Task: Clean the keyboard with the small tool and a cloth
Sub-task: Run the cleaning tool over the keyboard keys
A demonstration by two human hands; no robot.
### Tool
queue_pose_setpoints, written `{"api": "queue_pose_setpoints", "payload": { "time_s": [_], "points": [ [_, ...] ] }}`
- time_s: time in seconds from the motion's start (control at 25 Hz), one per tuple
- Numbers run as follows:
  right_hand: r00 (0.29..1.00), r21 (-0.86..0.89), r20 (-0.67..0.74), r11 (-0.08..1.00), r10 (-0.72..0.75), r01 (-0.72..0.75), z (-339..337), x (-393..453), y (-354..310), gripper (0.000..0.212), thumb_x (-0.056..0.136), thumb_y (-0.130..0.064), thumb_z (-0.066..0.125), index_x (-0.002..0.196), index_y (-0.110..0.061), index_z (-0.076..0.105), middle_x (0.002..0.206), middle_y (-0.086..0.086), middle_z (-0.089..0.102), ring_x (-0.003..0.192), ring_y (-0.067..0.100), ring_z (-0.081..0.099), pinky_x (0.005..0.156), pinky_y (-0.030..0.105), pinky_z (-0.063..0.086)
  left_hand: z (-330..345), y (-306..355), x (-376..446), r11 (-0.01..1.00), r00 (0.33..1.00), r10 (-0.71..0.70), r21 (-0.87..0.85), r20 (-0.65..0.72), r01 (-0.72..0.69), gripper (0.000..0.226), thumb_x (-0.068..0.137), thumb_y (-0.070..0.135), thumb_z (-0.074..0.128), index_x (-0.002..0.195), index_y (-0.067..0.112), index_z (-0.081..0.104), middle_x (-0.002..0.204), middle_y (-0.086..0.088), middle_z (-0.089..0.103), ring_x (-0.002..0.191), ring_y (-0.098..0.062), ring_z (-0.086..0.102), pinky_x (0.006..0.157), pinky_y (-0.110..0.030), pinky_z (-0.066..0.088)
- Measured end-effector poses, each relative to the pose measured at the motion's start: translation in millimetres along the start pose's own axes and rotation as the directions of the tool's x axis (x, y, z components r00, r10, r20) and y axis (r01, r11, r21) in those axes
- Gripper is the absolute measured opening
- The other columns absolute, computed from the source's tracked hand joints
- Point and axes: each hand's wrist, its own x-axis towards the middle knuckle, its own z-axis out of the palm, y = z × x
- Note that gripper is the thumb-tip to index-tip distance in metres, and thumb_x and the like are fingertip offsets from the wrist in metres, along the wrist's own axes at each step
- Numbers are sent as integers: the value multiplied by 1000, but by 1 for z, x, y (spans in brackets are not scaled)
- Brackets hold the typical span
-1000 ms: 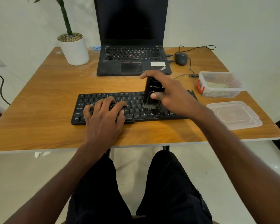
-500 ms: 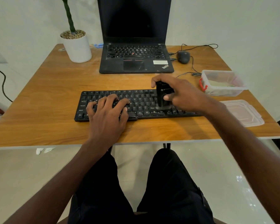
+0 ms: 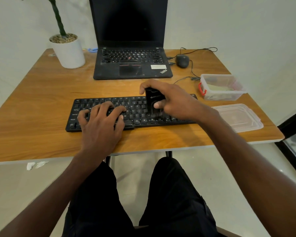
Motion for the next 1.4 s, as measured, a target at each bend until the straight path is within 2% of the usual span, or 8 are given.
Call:
{"api": "queue_pose_setpoints", "payload": {
  "time_s": [0.24, 0.4, 0.6, 0.76, 0.96, 1.16, 1.28, 1.4],
  "points": [
    [904, 76, -325, 960, 278, -268, -21, -40, 45, 66, 94, -3, 67, 138, -47, 45, 114, -2, 62, 105, 22, 66, 78, 41, 63, -2, -3, 2, 990, 998, -7, -140, 54, 15, 40, 104, 48, 41, 136, 33, 60, 143, 2, 54, 134, -21, 47, 113, -53, 22],
    [826, 268, -478, 945, 298, -186, -10, -50, 44, 64, 94, -5, 70, 140, -40, 45, 118, -6, 62, 104, 16, 68, 79, 42, 65, -3, 21, 8, 971, 998, 58, -234, 26, -51, 40, 104, 53, 44, 135, 34, 60, 145, 8, 53, 140, -16, 44, 114, -49, 18],
    [960, 82, -259, 993, 104, -86, 4, -55, 35, 68, 95, 1, 64, 141, -47, 49, 133, -9, 60, 122, 16, 61, 92, 43, 61, 13, 59, 18, 961, 980, 185, -224, 79, -163, 51, 99, 62, 56, 142, 35, 57, 153, 8, 49, 147, -17, 39, 118, -54, 18],
    [910, -120, -354, 955, 214, -271, -9, -65, 48, 73, 94, 2, 65, 139, -52, 45, 129, -3, 64, 114, 21, 63, 81, 47, 62, 22, 59, 16, 963, 973, 227, -157, 43, -218, 47, 98, 62, 58, 135, 33, 63, 151, 7, 53, 147, -19, 40, 116, -55, 19],
    [925, -6, -370, 995, 90, -99, 12, -63, 44, 72, 94, 5, 61, 142, -47, 48, 125, -3, 63, 113, 18, 61, 86, 47, 60, 20, 59, 13, 963, 973, 231, -147, 15, -226, 45, 99, 60, 56, 132, 32, 66, 137, 6, 59, 139, -20, 47, 115, -57, 23],
    [837, -258, -515, 897, 187, -359, -2, -68, 50, 75, 88, 5, 64, 142, -45, 46, 119, 0, 64, 102, 24, 63, 71, 41, 56, 19, 61, 13, 961, 972, 234, -157, 10, -229, 44, 100, 59, 53, 130, 29, 67, 130, 5, 61, 133, -20, 51, 114, -57, 22],
    [874, -46, -474, 988, 106, -145, 22, -65, 43, 70, 93, 5, 60, 142, -44, 48, 122, -2, 64, 106, 19, 63, 80, 45, 60, 20, 59, 14, 956, 969, 248, -161, 1, -245, 45, 102, 60, 50, 129, 29, 67, 130, 4, 61, 132, -21, 52, 114, -56, 22],
    [913, -92, -393, 983, 114, -162, 14, -61, 46, 71, 94, 4, 62, 140, -47, 46, 123, -2, 65, 108, 20, 64, 81, 47, 61, 21, 59, 15, 956, 968, 250, -157, -4, -248, 46, 103, 60, 47, 129, 29, 68, 130, 4, 62, 131, -22, 53, 113, -56, 23]
  ]
}}
